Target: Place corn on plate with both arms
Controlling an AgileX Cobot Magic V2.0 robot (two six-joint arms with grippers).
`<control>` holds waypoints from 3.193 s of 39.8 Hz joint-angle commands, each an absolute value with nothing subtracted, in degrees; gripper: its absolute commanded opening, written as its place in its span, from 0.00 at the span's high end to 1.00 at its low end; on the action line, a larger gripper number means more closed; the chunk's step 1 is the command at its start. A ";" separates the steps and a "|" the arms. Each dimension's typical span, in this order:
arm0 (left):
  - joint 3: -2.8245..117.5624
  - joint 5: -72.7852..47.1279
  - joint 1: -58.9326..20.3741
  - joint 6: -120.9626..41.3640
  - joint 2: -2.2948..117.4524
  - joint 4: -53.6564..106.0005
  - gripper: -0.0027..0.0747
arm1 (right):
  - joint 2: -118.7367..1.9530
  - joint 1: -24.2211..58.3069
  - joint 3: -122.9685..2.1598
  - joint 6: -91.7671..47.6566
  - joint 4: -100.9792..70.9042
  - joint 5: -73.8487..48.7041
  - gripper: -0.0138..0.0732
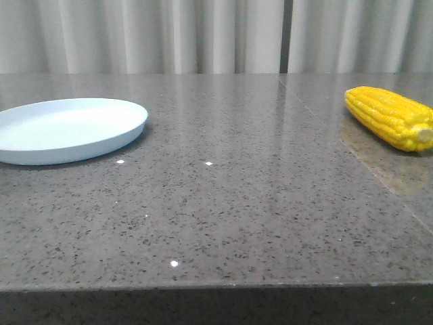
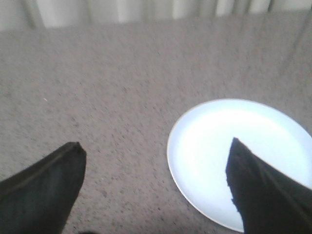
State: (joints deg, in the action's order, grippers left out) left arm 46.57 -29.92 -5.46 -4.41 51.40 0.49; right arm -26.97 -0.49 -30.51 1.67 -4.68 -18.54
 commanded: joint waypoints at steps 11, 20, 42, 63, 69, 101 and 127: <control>66.27 -48.19 -6.39 -4.42 74.63 1.04 0.24 | -27.41 -0.84 -32.60 1.41 -4.45 -13.50 0.10; 71.05 -50.92 -6.39 -4.42 85.75 2.54 0.24 | -27.41 -0.84 -32.60 1.41 -4.45 -13.50 0.10; 71.05 -50.30 -6.39 -4.42 90.99 2.75 0.88 | -27.41 -0.84 -32.60 1.41 -4.45 -13.50 0.10; 81.15 -54.63 -9.39 -3.51 91.08 15.75 0.99 | -27.41 -0.84 -32.60 1.41 -4.45 -13.50 0.10; 82.99 -54.24 -12.27 -3.30 91.93 25.80 0.99 | -27.41 -0.84 -32.60 1.41 -4.45 -13.50 0.10; 82.89 -49.93 -17.14 -2.60 99.17 25.79 0.67 | -27.41 -0.84 -32.60 1.41 -4.45 -13.50 0.10; 74.24 -40.43 -14.14 -1.84 83.94 8.45 0.55 | -27.41 -0.84 -32.60 1.41 -4.45 -13.50 0.10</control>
